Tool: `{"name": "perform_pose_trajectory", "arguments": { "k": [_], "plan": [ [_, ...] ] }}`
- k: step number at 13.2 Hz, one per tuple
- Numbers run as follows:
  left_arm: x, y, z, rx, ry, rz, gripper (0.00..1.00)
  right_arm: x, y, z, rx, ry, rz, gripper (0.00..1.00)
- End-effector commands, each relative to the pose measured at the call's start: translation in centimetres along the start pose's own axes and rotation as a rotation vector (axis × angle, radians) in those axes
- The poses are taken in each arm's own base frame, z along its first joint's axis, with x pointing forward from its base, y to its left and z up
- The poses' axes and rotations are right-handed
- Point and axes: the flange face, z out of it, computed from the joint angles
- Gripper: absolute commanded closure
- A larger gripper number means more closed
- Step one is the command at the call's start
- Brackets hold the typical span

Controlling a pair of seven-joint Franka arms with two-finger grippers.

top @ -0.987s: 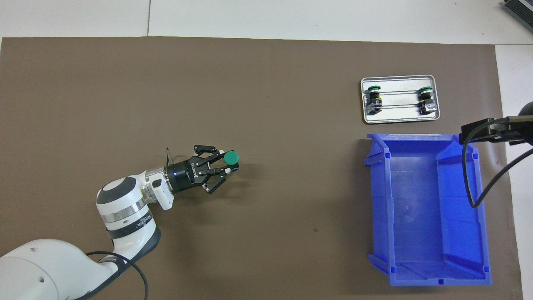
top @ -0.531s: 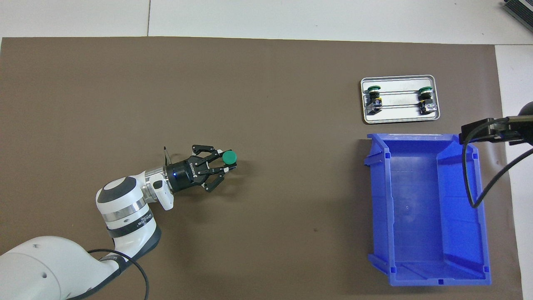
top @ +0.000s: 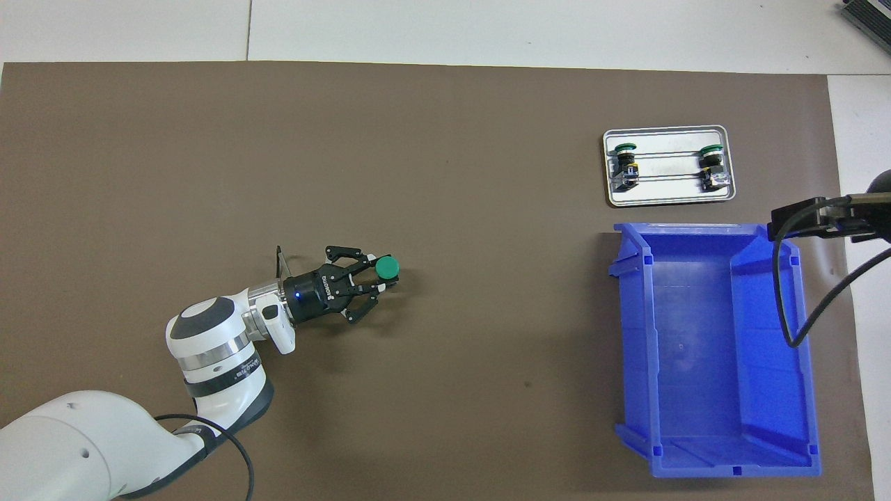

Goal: Place and press button with both arms

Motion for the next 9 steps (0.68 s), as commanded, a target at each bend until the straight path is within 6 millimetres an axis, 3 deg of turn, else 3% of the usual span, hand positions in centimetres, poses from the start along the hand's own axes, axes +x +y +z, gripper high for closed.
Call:
{"name": "perform_pose_trajectory", "arguments": {
  "k": [1,5,9],
  "plan": [
    [-0.62,0.2,0.17,0.004,-0.008,0.018,0.7,-0.2,-0.03,-0.26,-0.003,-0.001,0.008,0.0],
    [-0.85,0.46,-0.03,0.003,-0.011,0.014,0.64,-0.2,-0.03,-0.26,-0.003,-0.001,0.008,0.0],
    [-0.96,0.57,-0.08,0.003,-0.013,0.011,0.49,-0.2,-0.03,-0.26,-0.003,-0.001,0.008,0.0]
  ]
}}
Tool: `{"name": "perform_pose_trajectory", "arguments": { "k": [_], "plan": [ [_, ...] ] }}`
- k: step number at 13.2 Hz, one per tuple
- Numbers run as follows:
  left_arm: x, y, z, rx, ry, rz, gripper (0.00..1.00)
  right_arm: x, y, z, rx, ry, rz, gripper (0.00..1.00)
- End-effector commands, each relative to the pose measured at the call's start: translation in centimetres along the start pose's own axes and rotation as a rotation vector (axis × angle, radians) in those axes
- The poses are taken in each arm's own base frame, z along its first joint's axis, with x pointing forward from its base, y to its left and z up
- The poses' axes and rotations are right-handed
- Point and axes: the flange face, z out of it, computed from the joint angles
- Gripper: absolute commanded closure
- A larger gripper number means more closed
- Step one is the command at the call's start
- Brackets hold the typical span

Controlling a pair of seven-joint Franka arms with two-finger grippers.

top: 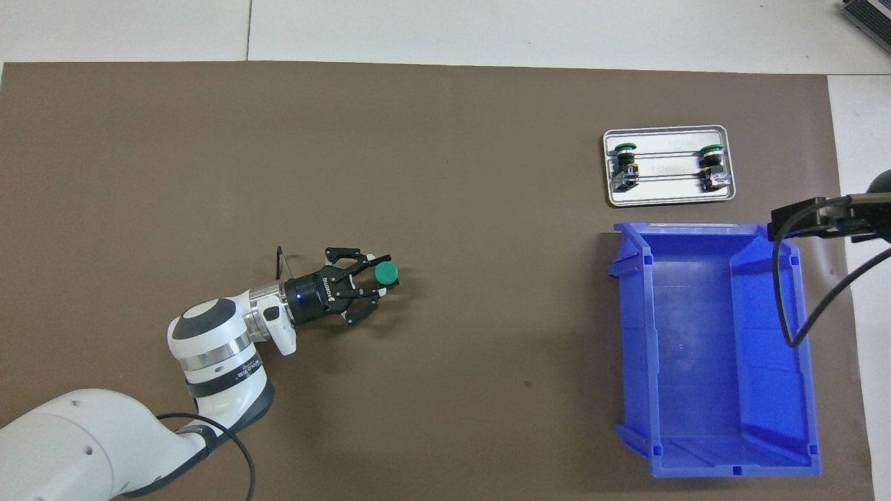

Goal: Place and press button with both arms

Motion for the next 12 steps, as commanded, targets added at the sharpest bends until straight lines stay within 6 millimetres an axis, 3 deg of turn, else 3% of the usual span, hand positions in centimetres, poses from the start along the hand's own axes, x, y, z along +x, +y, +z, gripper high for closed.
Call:
{"name": "perform_pose_trajectory", "arguments": {
  "k": [1,9,12],
  "plan": [
    [-0.45,0.31,-0.07,0.005,-0.008,0.019,0.46,-0.2,-0.03,-0.26,-0.003,-0.001,0.008,0.0],
    [-0.57,0.56,-0.1,0.003,-0.009,0.015,0.06,-0.2,-0.03,-0.26,-0.003,-0.001,0.008,0.0],
    [-1.04,1.02,-0.44,0.002,-0.018,0.004,0.06,-0.2,-0.03,-0.26,-0.003,-0.001,0.008,0.0]
  ]
}}
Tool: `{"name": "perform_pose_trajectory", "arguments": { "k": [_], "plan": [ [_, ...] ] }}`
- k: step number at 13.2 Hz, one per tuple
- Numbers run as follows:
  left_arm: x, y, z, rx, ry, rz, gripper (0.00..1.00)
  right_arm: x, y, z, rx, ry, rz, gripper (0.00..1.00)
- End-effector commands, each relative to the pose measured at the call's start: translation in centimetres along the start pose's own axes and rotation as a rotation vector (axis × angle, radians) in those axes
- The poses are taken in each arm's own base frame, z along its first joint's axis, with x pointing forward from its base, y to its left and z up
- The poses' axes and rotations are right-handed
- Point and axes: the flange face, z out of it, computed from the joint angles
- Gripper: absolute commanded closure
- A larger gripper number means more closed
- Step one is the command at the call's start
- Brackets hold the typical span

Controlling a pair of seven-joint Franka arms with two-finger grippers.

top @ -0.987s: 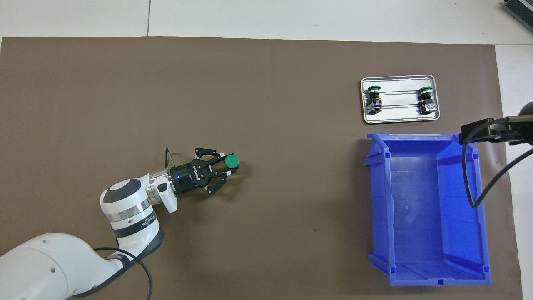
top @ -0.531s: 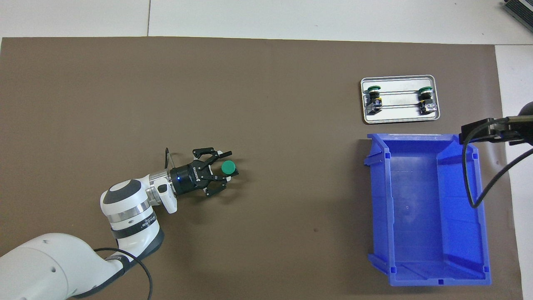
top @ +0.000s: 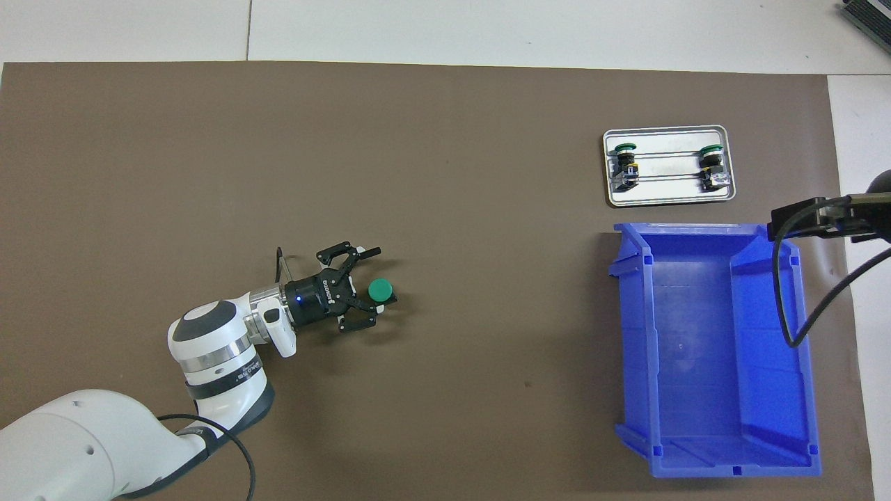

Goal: Place and press button with both arms

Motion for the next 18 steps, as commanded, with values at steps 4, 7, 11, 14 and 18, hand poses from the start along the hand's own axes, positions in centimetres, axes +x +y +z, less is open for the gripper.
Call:
{"name": "perform_pose_trajectory", "arguments": {
  "k": [4,7,11,14,18],
  "plan": [
    [-1.2,1.3,-0.5,-0.003,-0.026,0.0,0.06,-0.2,0.0,-0.3,-0.003,-0.001,0.008,0.0],
    [-1.2,1.5,-0.4,-0.007,-0.026,0.001,0.06,-0.2,0.0,-0.3,-0.003,-0.001,0.008,0.0],
    [-1.5,2.2,-0.1,-0.02,-0.034,-0.004,0.02,-0.2,0.0,-0.3,-0.003,-0.001,0.008,0.0],
    [-1.5,2.4,-0.2,-0.022,-0.037,-0.007,0.01,-0.2,0.0,-0.3,-0.003,-0.001,0.008,0.0],
    [-1.2,2.5,0.0,-0.03,-0.016,-0.006,0.01,-0.2,0.0,-0.3,-0.003,-0.001,0.008,0.0]
  ]
}}
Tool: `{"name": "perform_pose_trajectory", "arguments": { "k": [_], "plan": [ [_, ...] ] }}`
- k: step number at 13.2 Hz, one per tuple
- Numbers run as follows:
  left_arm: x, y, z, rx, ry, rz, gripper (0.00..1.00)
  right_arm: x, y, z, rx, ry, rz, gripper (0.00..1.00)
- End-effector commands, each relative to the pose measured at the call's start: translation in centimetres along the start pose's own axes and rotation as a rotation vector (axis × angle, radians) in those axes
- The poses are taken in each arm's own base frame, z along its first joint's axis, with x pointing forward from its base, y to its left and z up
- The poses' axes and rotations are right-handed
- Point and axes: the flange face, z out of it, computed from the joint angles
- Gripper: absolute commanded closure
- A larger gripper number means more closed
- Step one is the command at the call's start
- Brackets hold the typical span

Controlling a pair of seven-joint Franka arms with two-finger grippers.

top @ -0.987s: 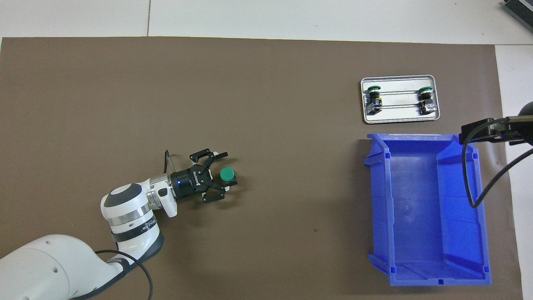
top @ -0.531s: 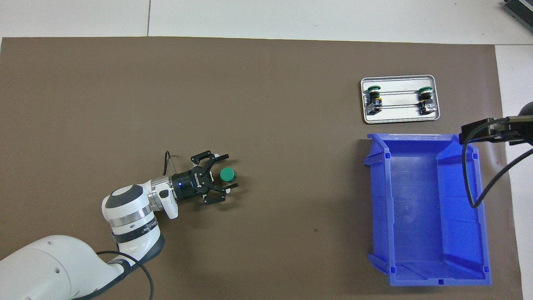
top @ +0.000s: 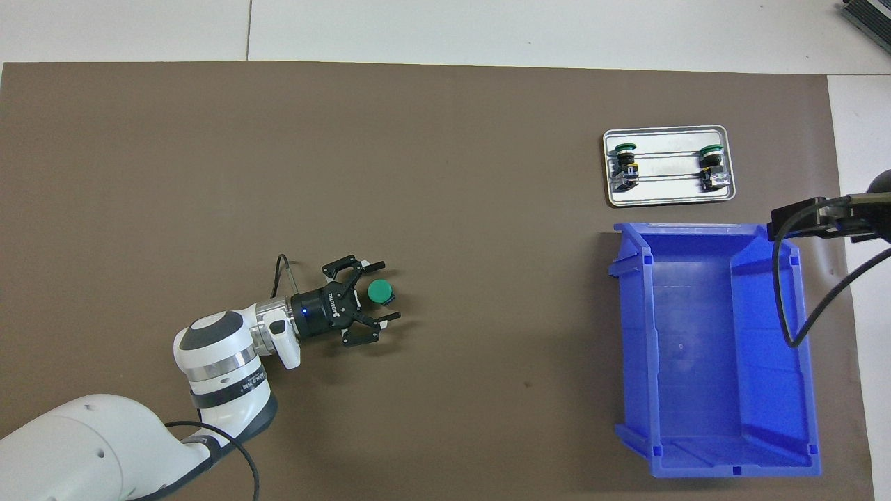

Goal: Place and press button with both arms

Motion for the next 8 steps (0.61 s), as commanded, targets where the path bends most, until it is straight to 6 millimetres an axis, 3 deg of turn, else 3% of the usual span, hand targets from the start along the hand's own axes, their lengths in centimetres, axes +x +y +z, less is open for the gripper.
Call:
{"name": "perform_pose_trajectory", "arguments": {
  "k": [1,8],
  "plan": [
    [0.2,0.55,-0.03,-0.007,0.008,0.024,0.01,-0.2,-0.03,-0.26,-0.003,-0.001,0.008,0.0],
    [1.03,0.55,0.42,-0.025,0.058,-0.004,0.02,-0.2,-0.03,-0.26,-0.003,-0.001,0.008,0.0]
  ]
}}
